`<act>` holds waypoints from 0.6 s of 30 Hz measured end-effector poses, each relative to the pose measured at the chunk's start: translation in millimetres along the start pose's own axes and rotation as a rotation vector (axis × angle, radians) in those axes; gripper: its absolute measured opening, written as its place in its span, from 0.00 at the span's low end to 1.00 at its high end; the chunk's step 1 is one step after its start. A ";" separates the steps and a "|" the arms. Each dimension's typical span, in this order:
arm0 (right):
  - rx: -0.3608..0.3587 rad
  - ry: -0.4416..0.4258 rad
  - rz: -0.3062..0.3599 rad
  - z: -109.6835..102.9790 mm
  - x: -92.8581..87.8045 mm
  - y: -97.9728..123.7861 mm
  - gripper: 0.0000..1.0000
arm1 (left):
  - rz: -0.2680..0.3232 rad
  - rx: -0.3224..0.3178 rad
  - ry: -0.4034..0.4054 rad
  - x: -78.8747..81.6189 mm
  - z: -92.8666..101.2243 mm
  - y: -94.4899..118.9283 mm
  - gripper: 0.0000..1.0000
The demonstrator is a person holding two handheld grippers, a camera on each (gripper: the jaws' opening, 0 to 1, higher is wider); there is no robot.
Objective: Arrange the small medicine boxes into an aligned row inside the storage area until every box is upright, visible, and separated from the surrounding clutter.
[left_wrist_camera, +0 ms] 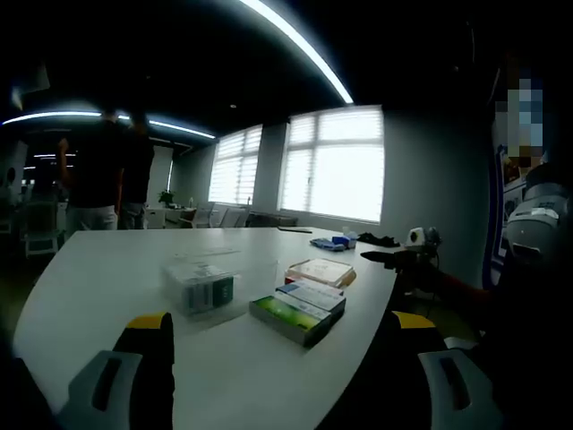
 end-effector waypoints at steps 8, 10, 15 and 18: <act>0.011 -0.014 0.014 0.6 1.9 2.0 1.00 | -0.001 -0.002 0.005 -1.6 3.6 -0.8 0.99; 0.007 -0.017 0.024 2.2 2.9 2.7 1.00 | -0.006 -0.001 0.005 -2.7 5.0 -1.9 0.99; 0.015 -0.037 0.050 3.1 5.0 6.3 1.00 | -0.015 0.039 0.017 -7.5 6.6 -8.9 0.99; 0.006 -0.045 0.056 5.4 5.5 11.0 1.00 | -0.025 0.075 0.013 -12.0 5.6 -17.4 0.99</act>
Point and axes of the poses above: the point that each gripper's makers call its tool centre point, and the gripper's own axes: y roughly backward along the fingers, z roughly to its right, x roughly out of its top, the point moved 2 cm from there along y, roughly backward along the fingers, and after that the axes turned 14 degrees about y, right-handed, at the moved point
